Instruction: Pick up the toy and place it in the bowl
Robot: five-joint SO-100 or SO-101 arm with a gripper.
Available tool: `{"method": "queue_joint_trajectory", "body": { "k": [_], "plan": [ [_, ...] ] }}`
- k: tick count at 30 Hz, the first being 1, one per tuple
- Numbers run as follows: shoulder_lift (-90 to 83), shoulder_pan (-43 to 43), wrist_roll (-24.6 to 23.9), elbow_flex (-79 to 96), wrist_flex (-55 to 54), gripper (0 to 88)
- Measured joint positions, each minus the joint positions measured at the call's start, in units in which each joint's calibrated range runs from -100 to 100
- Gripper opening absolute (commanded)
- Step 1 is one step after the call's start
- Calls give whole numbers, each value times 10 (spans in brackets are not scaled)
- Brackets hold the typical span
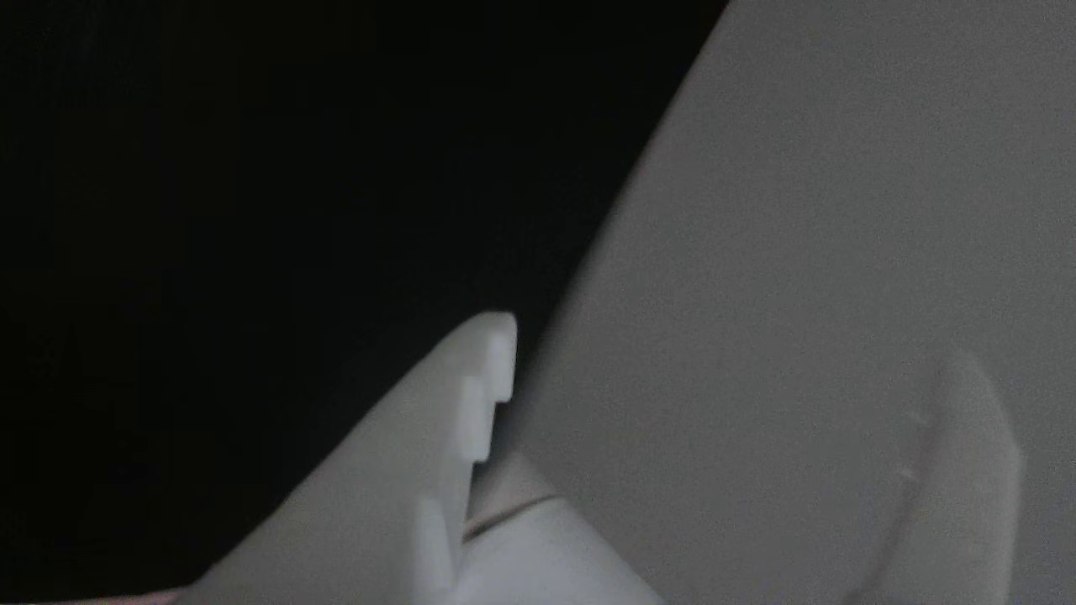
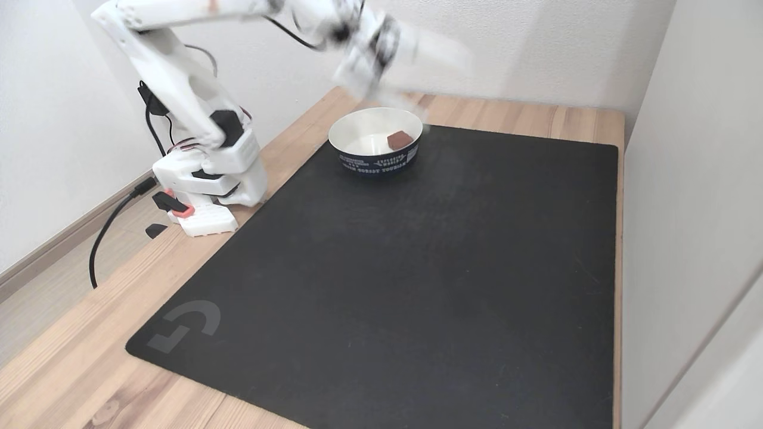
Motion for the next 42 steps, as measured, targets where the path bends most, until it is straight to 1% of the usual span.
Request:
{"method": "queue_joint_trajectory", "body": {
  "k": [1,2,3,4,7,9,11,13,14,16,18,25,28,31,32,36,37,41,42],
  "plan": [
    [2,19,0,9,0,10],
    [-1,33,2,26,1,31],
    [-7,54,3,43,1,31],
    [-22,95,1,79,1,25],
    [-54,101,1,138,1,24],
    [-105,109,0,226,1,24],
    [-131,98,-1,257,1,24],
    [-176,94,-1,316,1,24],
    [-211,77,-2,366,1,24],
    [-236,79,-5,393,1,24],
    [-289,66,-3,461,1,24],
    [-405,62,-3,583,1,24],
    [-497,63,-3,641,1,24],
    [-547,67,-3,683,1,24],
    [-595,67,-3,707,1,24],
    [-650,65,-3,729,17,24],
    [-679,57,-5,730,30,24],
    [-696,18,-4,730,57,24],
    [-707,21,-3,732,64,24]
  ]
}}
